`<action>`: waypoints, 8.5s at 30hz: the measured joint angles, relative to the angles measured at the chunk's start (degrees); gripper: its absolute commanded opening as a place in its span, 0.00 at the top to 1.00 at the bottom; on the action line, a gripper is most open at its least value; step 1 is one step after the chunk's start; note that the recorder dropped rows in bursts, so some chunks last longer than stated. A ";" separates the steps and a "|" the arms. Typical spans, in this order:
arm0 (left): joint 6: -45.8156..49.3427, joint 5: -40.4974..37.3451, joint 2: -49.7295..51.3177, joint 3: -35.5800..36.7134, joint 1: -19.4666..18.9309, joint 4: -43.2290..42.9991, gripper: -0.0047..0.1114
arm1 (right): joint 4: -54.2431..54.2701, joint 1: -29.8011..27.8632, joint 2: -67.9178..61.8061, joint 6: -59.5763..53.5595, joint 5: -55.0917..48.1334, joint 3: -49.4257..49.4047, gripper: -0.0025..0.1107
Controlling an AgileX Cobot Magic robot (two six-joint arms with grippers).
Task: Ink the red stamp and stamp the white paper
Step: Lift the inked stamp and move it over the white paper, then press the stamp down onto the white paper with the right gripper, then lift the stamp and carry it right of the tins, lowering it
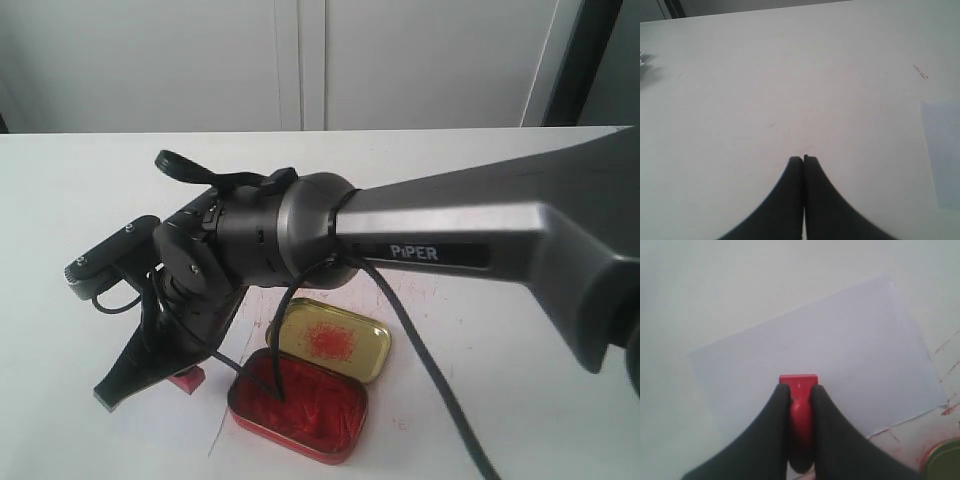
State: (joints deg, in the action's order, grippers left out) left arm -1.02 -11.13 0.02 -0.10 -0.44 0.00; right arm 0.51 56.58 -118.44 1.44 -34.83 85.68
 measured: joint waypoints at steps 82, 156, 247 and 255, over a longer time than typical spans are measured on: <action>0.00 0.00 0.00 0.00 0.00 0.00 0.96 | 1.11 -2.33 -6.64 0.00 2.38 1.74 0.98; 0.00 0.00 0.00 0.00 0.00 0.00 0.96 | 0.34 -2.33 -2.98 -13.17 -3.10 1.04 0.98; 0.00 0.00 0.00 0.00 0.00 0.00 0.96 | 67.14 -49.64 9.49 -51.08 -9.34 -26.87 0.98; 0.00 0.00 0.00 0.00 0.00 0.00 0.96 | 70.28 -49.64 5.68 -54.24 -8.64 -26.87 0.98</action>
State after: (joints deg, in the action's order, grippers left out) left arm -1.02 -11.13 0.02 -0.10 -0.44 0.00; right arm 70.79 6.94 -112.76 -52.80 -43.46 58.81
